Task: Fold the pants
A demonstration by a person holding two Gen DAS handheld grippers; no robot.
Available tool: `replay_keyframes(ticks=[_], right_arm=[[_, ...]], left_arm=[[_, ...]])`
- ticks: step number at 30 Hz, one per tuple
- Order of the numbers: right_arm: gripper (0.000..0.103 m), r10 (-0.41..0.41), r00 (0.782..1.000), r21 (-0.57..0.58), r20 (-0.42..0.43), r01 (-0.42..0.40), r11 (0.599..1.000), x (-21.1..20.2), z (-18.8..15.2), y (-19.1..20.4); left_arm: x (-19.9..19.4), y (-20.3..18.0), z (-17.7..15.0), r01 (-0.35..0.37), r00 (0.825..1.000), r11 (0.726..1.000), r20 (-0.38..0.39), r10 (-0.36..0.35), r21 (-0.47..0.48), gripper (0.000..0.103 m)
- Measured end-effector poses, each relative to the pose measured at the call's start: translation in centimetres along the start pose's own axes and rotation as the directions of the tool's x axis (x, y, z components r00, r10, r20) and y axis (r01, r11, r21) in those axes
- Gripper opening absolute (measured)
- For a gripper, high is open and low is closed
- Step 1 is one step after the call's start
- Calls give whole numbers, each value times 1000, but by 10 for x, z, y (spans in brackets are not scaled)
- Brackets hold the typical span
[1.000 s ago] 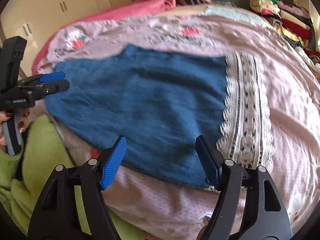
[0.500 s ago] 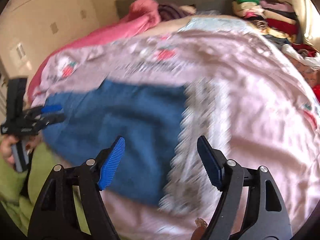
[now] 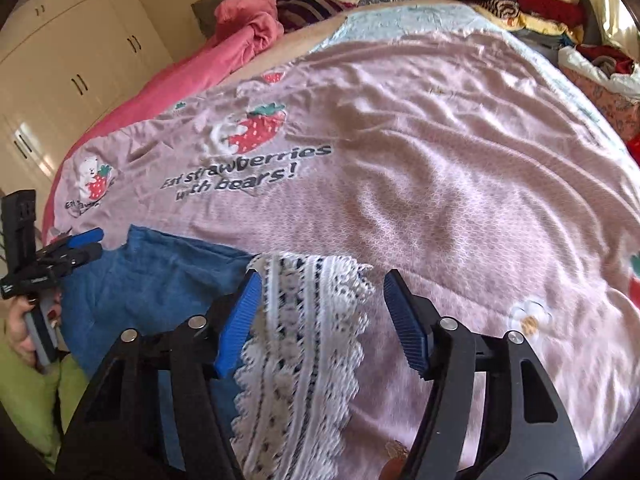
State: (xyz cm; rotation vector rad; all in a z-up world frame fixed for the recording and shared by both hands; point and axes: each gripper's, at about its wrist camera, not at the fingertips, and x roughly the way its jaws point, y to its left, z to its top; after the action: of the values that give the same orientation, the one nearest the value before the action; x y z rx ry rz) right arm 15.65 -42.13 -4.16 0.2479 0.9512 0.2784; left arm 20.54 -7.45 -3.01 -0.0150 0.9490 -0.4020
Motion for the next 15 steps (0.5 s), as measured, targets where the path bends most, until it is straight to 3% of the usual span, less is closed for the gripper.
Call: replay_keyframes(ticks=[3,7,9,10,13,15], right_arm=[[55,27,999,-1,-21,-27,1000,13,-1,-4],[45,58,998,-21,-27,-59,998,23,-3,-3],[31,92,996,-28,-21,-92,995,23,-6,-2],[25,105,994,-31,-19,-106,994,22,-7,-1],[17,130,992,-54,2,-129,990,14,-11,5],[16,135,990,-76,40,-132,988,1,-10,11]], left_arm=[[19,8,5,12,1000,1000,-26,-13,-27,89],[42,13,4,40,998,998,-54,-42,-51,87],[49,11,-1,59,996,997,-60,-63,-57,76],[50,6,-3,60,996,997,-56,-62,-42,66],[46,-1,-6,100,994,994,-45,-101,-34,14],[35,-4,-4,93,995,996,-19,-93,-17,9]])
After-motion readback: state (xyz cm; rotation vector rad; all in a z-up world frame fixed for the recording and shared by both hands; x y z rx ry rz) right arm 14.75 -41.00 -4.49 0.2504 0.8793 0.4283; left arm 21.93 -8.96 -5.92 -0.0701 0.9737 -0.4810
